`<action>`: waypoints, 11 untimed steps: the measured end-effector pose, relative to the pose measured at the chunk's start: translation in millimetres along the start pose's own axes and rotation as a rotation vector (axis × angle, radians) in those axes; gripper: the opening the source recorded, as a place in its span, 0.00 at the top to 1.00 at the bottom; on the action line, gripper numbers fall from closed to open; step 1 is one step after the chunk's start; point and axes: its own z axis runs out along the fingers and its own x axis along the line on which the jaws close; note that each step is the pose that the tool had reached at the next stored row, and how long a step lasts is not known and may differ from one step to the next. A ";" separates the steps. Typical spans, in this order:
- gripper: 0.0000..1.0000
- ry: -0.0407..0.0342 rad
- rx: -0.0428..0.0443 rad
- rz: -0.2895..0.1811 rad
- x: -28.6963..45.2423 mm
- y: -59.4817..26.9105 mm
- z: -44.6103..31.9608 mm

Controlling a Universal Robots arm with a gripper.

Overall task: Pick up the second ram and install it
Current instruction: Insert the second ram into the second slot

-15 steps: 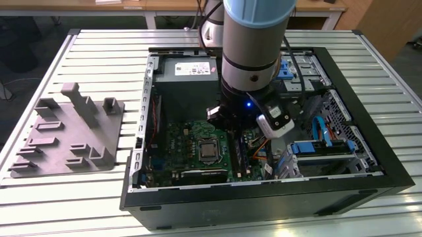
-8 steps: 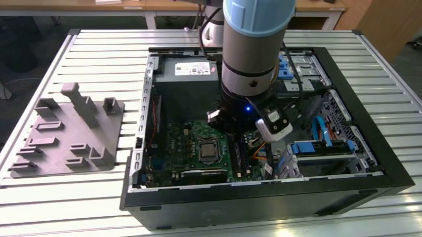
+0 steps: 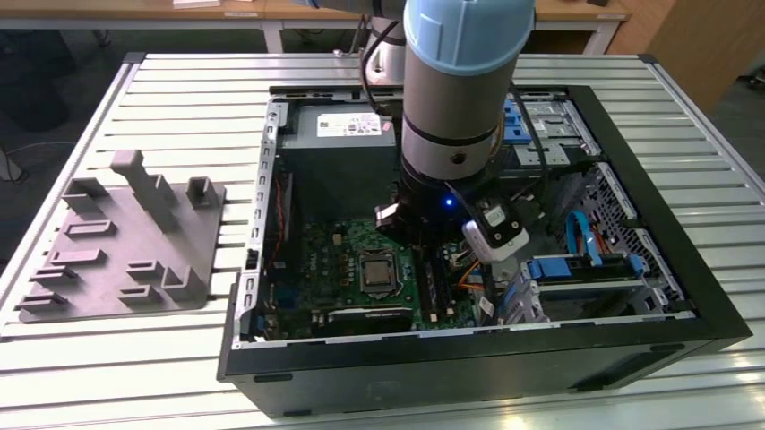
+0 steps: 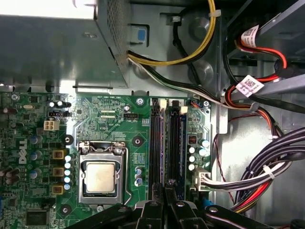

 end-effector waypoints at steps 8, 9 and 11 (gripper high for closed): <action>0.87 0.0000 0.0014 0.001 -0.3 -0.6 4.3; 0.87 0.0000 0.0020 0.001 -0.3 -0.6 5.0; 0.87 0.0000 0.0039 0.001 -0.4 -0.7 6.0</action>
